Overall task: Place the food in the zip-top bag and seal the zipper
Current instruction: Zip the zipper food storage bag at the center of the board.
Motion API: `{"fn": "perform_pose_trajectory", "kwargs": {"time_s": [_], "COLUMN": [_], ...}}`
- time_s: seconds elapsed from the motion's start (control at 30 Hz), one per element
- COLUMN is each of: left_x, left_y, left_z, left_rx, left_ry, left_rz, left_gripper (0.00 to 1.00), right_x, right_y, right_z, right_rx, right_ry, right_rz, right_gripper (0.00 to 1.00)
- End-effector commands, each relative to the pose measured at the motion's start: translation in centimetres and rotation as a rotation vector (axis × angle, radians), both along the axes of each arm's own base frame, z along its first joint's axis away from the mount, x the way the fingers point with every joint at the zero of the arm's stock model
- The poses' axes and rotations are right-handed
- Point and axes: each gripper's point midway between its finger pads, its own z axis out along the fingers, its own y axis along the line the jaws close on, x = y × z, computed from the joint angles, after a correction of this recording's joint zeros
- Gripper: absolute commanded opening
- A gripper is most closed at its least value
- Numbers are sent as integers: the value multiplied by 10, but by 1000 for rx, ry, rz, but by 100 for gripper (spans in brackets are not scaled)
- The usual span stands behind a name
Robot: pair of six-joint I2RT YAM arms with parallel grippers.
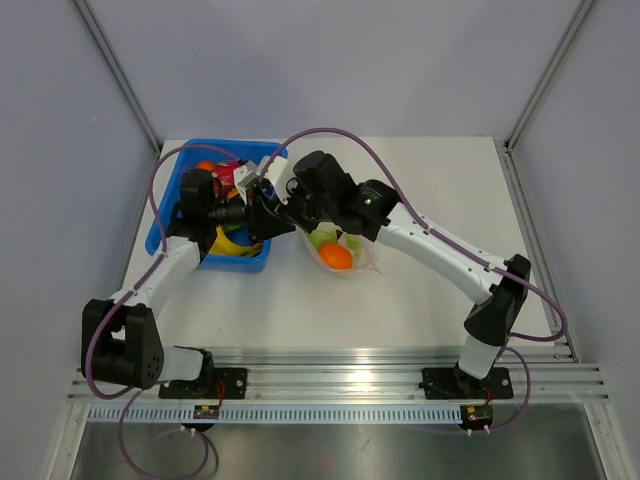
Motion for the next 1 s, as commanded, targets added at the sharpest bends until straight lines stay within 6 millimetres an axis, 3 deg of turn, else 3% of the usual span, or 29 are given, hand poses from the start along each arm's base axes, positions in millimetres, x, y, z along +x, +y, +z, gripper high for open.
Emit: {"fn": "perform_pose_trajectory", "kwargs": {"time_s": [0.0, 0.03, 0.2, 0.3, 0.7, 0.93, 0.97], "left_x": [-12, -18, -31, -28, -15, -12, -13], "left_y": [-4, -3, -4, -6, -27, -37, -38], "left_z": [16, 8, 15, 14, 38, 42, 43], "left_rx": [21, 36, -1, 6, -36, -50, -52], "left_ry": [-43, 20, -8, -14, -97, -91, -87], "left_rz": [-136, -147, -255, -240, -175, -194, -200], "left_gripper": [51, 51, 46, 45, 44, 34, 26], "right_x": [-9, -12, -21, -21, -25, -26, -26], "right_y": [-8, -11, -26, -31, -29, -30, -30], "right_z": [42, 38, 44, 46, 47, 46, 47], "right_rx": [145, 145, 184, 210, 229, 226, 227], "right_ry": [-4, 14, 60, 76, 102, 109, 108], "right_rz": [72, 86, 141, 142, 169, 170, 168], "right_gripper": [0, 0, 0, 0, 0, 0, 0]}}
